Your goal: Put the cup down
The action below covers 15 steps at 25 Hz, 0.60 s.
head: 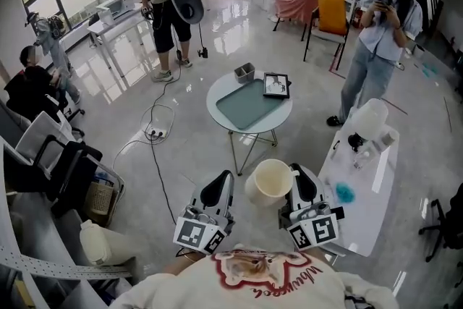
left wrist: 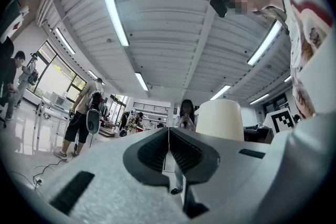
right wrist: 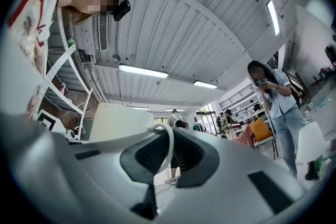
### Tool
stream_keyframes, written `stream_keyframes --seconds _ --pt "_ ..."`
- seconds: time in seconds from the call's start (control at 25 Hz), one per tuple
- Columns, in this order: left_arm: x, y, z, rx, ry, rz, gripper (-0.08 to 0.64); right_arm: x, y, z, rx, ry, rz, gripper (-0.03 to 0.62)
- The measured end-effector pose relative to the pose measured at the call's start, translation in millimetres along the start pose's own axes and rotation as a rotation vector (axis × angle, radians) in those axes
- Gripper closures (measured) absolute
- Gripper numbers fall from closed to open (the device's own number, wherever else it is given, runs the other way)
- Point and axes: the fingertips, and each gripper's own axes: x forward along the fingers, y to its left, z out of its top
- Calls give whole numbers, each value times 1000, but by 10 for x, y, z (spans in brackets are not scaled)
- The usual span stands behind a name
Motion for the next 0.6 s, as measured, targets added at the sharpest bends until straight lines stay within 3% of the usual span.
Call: stream_keyframes --seconds 0.6 --pt "436 543 -159 -19 -10 0 543 562 -172 -297 2 34 -22 551"
